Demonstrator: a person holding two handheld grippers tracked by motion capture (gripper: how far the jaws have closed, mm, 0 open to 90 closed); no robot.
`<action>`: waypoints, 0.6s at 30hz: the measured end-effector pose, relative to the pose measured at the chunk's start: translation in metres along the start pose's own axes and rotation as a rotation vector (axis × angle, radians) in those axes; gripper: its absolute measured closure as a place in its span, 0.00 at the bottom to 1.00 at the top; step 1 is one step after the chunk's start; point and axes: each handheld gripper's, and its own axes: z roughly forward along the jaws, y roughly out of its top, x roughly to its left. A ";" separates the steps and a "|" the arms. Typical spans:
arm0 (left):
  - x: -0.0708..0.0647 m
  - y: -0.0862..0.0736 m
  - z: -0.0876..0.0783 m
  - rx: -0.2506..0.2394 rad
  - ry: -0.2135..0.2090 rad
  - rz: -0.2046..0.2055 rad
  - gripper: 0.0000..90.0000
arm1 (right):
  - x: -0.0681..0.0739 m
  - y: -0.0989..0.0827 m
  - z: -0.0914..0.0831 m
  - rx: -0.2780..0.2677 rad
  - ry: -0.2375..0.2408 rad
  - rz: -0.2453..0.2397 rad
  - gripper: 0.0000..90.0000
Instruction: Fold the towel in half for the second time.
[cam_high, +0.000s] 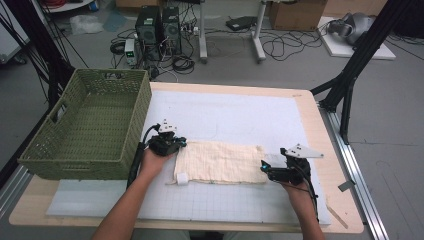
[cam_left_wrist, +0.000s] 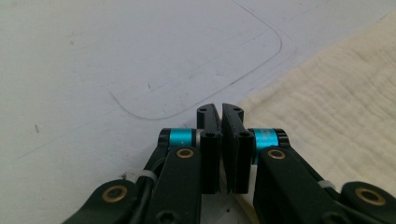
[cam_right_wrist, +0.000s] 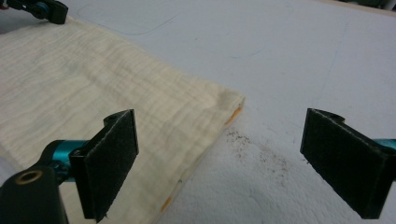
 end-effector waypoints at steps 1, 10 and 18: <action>0.000 0.000 0.000 -0.001 -0.001 -0.004 0.95 | -0.001 0.003 0.005 0.018 0.005 -0.005 0.12; 0.004 -0.001 -0.001 -0.006 -0.008 -0.042 0.95 | -0.020 0.019 0.052 0.156 0.089 0.032 0.18; 0.006 -0.001 -0.001 -0.014 -0.014 -0.076 0.95 | -0.022 0.033 0.073 0.246 0.060 0.016 0.61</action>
